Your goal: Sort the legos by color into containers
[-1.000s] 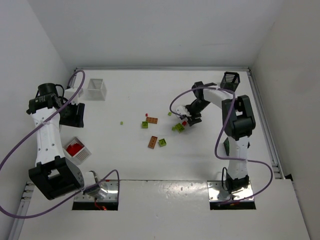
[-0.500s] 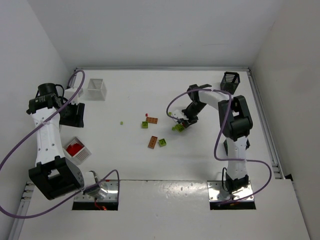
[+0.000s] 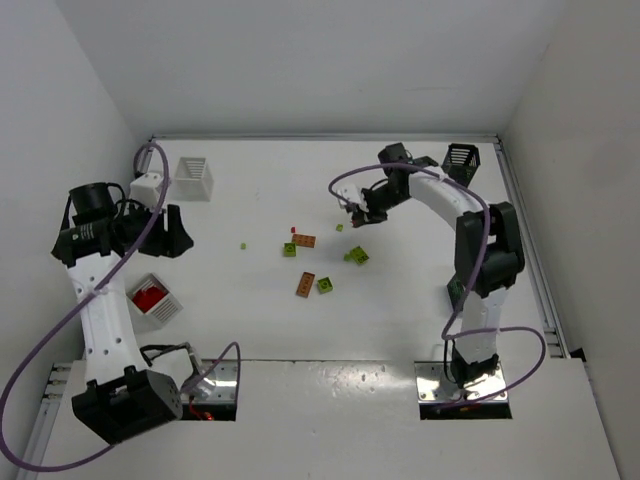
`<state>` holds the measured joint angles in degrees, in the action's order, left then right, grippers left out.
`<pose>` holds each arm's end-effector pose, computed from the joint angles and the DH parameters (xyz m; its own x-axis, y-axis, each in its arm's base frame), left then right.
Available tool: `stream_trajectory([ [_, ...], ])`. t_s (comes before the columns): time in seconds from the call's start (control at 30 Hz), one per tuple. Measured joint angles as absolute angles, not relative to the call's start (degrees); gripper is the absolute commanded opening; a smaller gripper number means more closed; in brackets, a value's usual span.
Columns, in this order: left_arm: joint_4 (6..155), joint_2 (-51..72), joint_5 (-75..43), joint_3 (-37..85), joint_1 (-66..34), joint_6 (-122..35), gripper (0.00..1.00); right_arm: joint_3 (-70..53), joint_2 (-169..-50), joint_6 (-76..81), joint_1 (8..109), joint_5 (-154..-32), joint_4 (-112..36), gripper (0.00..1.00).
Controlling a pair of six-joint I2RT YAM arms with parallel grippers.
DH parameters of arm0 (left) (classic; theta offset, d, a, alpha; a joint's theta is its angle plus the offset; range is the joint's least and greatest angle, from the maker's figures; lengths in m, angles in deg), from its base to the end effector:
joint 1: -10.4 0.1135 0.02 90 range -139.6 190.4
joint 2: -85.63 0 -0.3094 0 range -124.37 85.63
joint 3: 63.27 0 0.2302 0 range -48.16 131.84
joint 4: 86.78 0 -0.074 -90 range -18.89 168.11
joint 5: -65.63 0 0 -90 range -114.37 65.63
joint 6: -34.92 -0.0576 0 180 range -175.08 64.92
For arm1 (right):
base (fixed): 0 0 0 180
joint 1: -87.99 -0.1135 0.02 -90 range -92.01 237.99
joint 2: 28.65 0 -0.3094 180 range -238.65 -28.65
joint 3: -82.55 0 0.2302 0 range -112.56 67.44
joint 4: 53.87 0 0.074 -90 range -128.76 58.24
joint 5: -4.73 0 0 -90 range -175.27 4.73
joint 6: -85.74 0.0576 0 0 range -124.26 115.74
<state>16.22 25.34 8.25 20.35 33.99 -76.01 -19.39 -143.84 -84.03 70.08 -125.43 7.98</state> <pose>0.1505 0.0318 0.3747 -0.7054 0.0203 -0.7085 0.2223 0.9555 -0.1940 0.3750 0.1602 0.2267 0.2233 -0.7182 -0.6590 -0.9747 -0.1724 -0.1424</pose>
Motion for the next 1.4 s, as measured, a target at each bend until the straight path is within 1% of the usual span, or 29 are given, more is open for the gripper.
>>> stream_trajectory([
  [0.17,20.59,25.82,23.84,17.27,33.97,-69.03,0.62,-19.52,-136.48,-68.34,65.75,-135.66,-1.57,0.03],
  [0.33,25.68,21.52,39.18,12.63,34.36,-61.17,0.65,-17.03,-134.66,-54.52,60.46,-142.70,-13.00,0.03],
  [0.5,27.94,18.00,48.54,11.98,34.98,-56.44,0.65,-15.76,-135.04,-39.07,55.63,-145.72,-24.52,0.03],
  [0.77,29.49,16.62,55.27,11.37,35.15,-52.53,0.65,-15.65,-138.80,-7.75,50.95,-146.33,-53.68,0.03],
  [0.8,29.77,16.62,55.88,11.06,35.22,-51.90,0.65,-15.67,-139.82,-3.64,50.54,-146.16,-57.28,0.02],
  [0.9,30.40,16.01,57.56,10.75,35.57,-49.93,0.66,-15.74,-143.08,7.77,49.46,-145.00,-67.93,0.02],
  [0.97,31.00,15.11,58.24,10.75,36.18,-48.68,0.69,-15.74,-144.63,13.26,48.66,-143.40,-72.82,0.01],
  [1.13,31.56,12.95,58.85,10.75,38.54,-45.62,0.74,-16.26,-145.72,21.02,46.03,-139.86,-80.52,0.00],
  [1.33,32.00,12.58,59.25,10.38,39.24,-43.20,0.74,-19.39,-146.34,25.54,42.64,-136.12,-86.49,0.00],
  [1.4,32.22,12.51,59.40,10.19,39.78,-42.50,0.70,-20.04,-146.84,26.22,41.79,-135.03,-87.71,0.00],
])
